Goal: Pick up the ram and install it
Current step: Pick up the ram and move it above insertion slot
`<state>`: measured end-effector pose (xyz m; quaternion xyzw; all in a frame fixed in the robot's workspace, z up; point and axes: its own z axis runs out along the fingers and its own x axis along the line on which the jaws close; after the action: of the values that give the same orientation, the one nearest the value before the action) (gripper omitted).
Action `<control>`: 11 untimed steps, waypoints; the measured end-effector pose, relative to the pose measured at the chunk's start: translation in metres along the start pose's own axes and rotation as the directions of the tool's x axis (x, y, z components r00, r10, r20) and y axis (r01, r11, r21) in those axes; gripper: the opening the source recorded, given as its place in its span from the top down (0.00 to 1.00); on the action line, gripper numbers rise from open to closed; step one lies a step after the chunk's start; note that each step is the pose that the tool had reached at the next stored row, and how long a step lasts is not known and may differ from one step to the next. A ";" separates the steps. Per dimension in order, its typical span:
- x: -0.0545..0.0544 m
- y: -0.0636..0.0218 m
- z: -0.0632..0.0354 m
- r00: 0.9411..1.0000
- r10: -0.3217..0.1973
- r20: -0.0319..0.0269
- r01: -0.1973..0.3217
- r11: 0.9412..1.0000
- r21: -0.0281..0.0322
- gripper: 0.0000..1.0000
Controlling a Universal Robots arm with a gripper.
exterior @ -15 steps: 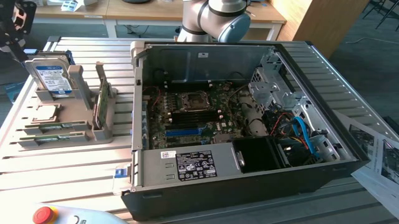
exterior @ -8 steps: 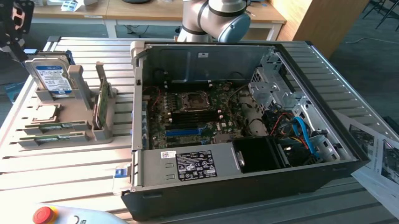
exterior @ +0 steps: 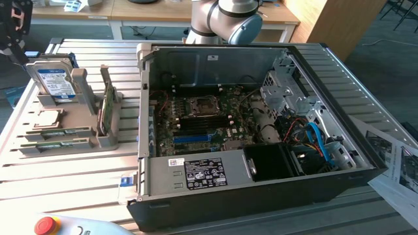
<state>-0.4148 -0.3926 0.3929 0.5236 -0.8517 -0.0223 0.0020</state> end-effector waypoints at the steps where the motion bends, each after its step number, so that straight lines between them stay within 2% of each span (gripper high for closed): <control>1: 0.000 0.0000 0.0000 1.000 -0.015 -0.001 0.015 1.000 0.000 0.90; 6: 0.000 0.0000 0.0001 0.996 -0.091 -0.005 0.091 0.996 -0.002 0.90; 11: 0.000 0.0000 0.0001 0.986 -0.165 -0.009 0.165 0.986 -0.003 0.90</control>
<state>-0.4148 -0.3926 0.3928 0.5923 -0.8054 -0.0209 0.0046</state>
